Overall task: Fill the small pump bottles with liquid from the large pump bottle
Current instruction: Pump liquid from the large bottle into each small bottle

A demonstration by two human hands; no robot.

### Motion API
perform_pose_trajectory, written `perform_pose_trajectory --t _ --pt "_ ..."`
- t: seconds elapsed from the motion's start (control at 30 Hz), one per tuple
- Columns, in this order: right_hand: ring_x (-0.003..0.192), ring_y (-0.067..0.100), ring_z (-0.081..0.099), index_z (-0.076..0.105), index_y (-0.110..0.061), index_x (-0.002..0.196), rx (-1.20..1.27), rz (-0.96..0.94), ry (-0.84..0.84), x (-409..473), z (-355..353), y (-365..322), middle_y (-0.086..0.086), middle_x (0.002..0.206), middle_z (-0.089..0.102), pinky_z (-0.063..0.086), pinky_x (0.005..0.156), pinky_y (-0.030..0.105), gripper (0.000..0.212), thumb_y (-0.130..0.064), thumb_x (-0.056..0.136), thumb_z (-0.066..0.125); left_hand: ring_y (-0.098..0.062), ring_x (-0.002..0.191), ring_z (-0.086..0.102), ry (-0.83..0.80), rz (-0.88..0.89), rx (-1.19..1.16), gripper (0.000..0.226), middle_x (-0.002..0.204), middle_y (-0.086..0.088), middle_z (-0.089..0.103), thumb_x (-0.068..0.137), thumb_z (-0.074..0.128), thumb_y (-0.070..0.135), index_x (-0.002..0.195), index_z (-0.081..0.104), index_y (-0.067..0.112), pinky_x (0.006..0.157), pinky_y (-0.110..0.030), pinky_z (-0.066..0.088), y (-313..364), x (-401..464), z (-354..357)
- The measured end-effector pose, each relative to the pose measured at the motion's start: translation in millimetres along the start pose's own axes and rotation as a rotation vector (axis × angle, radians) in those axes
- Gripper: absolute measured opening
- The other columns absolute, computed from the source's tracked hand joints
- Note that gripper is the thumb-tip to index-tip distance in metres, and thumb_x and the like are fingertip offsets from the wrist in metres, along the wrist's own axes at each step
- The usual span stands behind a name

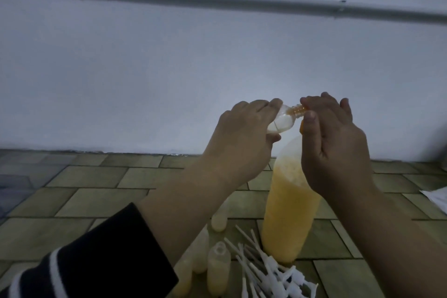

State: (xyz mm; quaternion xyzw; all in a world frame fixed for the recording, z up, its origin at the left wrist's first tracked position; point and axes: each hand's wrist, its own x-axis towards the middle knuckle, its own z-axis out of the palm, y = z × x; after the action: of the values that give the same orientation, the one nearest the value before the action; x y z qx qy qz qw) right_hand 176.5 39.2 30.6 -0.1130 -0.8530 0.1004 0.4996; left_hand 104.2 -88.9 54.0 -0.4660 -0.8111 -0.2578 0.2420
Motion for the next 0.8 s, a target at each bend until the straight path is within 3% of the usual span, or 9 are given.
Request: perform_pose_trajectory --t 0.2,0.5,0.67,0.8 --pt "0.131 0.019 0.042 0.057 -0.013 0.125 -0.002 -0.058 -0.057 10.2 -16.5 1.1 0.003 0.134 0.055 0.016 0.116 0.030 0.080 -0.062 0.090 0.004 -0.019 0.119 0.043 0.016 0.043 0.055 0.054 0.137 0.004 0.049 0.092 0.056 0.028 0.141 0.036 0.022 0.098 -0.035 0.038 1.0 8.4 -13.5" --pt "0.121 0.020 0.051 0.057 -0.010 0.125 0.011 0.014 0.016 -0.1 -9.0 -1.3 0.006 0.128 0.059 0.019 0.111 0.022 0.056 -0.037 0.093 0.021 -0.017 0.120 0.042 -0.006 0.020 0.006 0.052 0.138 0.005 0.049 0.092 0.056 0.026 0.140 0.037 0.021 0.098 -0.033 0.036 2.3 2.0 -1.9" --pt "0.123 0.017 0.048 0.057 -0.013 0.125 -0.005 -0.027 -0.065 5.0 -18.0 -5.8 0.002 0.130 0.058 0.014 0.109 0.018 0.061 -0.044 0.091 0.018 -0.018 0.121 0.043 -0.004 0.011 -0.009 0.053 0.138 0.005 0.050 0.091 0.058 0.027 0.140 0.038 0.021 0.098 -0.032 0.036 0.0 0.1 -6.0" --pt "0.120 0.017 0.051 0.059 -0.013 0.122 0.001 -0.056 -0.035 11.7 -26.6 -8.8 0.002 0.126 0.060 0.015 0.110 0.020 0.062 -0.047 0.093 0.016 -0.017 0.120 0.043 0.033 0.013 -0.039 0.052 0.136 0.007 0.051 0.089 0.060 0.028 0.138 0.041 0.023 0.099 -0.033 0.036 2.1 4.6 -14.1"
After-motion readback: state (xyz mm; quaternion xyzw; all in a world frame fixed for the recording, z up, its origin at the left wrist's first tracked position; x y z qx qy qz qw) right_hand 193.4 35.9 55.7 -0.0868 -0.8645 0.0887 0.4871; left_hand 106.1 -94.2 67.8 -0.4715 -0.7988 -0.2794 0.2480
